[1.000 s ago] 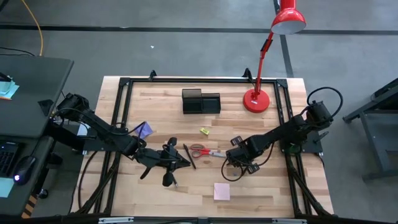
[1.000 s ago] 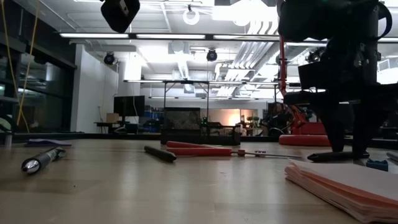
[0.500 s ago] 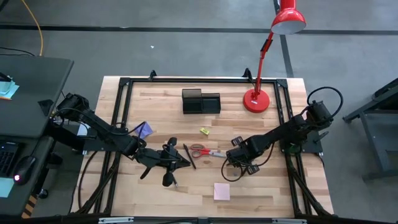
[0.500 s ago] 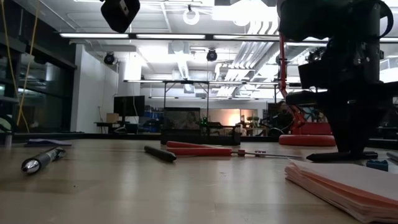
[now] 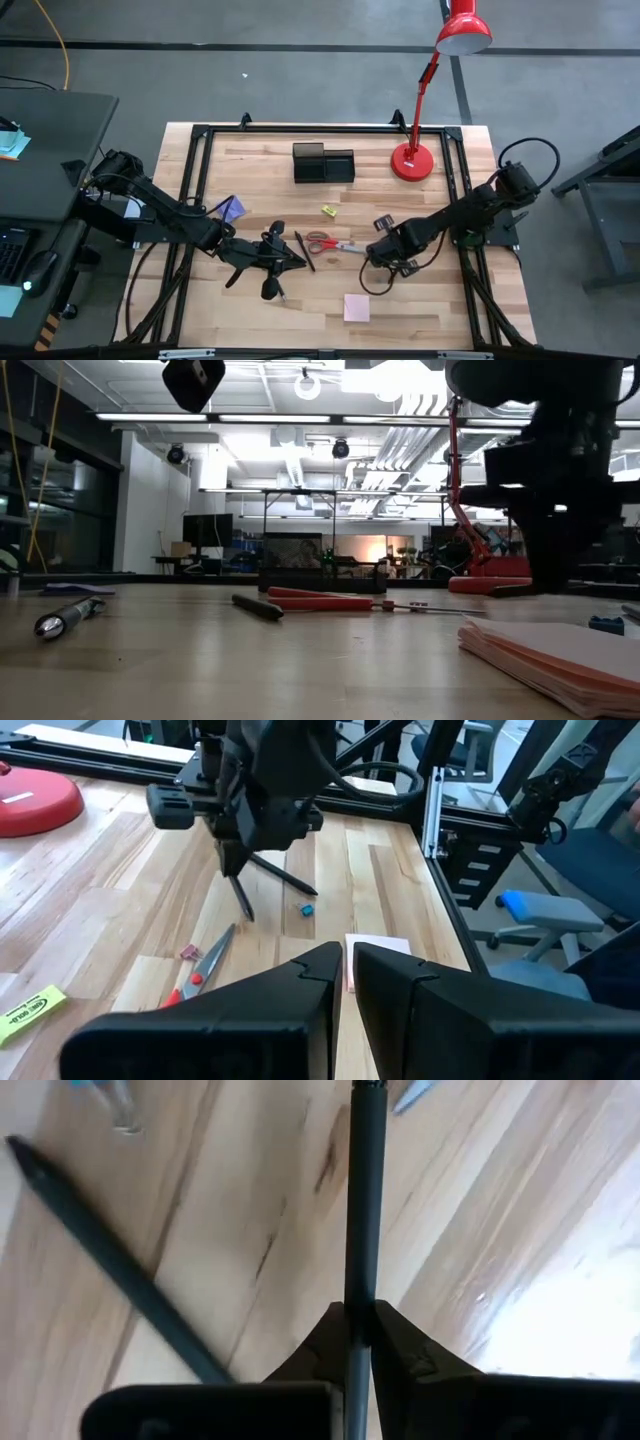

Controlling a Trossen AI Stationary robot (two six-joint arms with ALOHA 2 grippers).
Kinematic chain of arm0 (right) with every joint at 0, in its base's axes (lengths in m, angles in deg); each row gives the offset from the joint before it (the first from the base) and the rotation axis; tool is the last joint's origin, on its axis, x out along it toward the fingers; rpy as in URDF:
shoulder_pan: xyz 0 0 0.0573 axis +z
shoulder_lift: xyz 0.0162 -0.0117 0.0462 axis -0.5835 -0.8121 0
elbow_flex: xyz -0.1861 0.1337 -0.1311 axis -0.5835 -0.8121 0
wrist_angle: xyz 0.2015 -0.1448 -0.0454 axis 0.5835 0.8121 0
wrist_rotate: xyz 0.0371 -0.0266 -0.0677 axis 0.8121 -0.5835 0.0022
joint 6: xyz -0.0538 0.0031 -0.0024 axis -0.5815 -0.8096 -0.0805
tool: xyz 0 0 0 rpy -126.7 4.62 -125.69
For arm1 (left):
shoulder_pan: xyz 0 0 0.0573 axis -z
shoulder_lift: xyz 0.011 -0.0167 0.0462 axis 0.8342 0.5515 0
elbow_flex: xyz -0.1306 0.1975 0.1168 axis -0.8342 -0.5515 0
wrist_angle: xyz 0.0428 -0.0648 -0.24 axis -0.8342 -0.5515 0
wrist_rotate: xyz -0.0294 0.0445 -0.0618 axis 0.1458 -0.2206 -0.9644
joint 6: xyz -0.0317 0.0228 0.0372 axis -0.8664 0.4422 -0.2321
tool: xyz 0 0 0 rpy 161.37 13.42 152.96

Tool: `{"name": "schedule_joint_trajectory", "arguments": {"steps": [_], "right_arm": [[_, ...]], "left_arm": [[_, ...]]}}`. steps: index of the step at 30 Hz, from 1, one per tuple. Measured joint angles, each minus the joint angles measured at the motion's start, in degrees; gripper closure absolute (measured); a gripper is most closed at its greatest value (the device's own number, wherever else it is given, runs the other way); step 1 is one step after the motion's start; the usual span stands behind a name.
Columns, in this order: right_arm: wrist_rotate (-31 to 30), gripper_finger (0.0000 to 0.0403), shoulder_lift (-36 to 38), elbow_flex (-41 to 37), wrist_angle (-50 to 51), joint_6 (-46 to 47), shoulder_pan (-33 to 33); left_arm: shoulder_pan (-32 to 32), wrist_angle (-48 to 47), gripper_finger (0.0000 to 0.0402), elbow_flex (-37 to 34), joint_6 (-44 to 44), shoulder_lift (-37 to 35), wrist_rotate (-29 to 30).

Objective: Pick and place office supplies into organizer
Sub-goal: Put the middle black pen into the desk organizer

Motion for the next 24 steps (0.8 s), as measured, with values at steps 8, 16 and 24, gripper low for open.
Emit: {"name": "schedule_joint_trajectory", "arguments": {"steps": [8,16,24], "right_arm": [[-5.98,0.0398,0.08,3.11,3.05,-0.1,3.43],[-11.41,0.0398,0.14,6.95,4.7,-2.77,7.46],[-16.68,0.0395,0.16,10.28,4.34,-6.41,9.54]], "left_arm": [[-0.7,0.15,0.0378,-0.01,-9.58,2.53,6.49],[-6.2,-2.28,0.0378,-0.02,-27.28,6.39,-2.26],[-9.04,11.3,0.0378,0.0,-28.17,11.6,-16.23]]}}
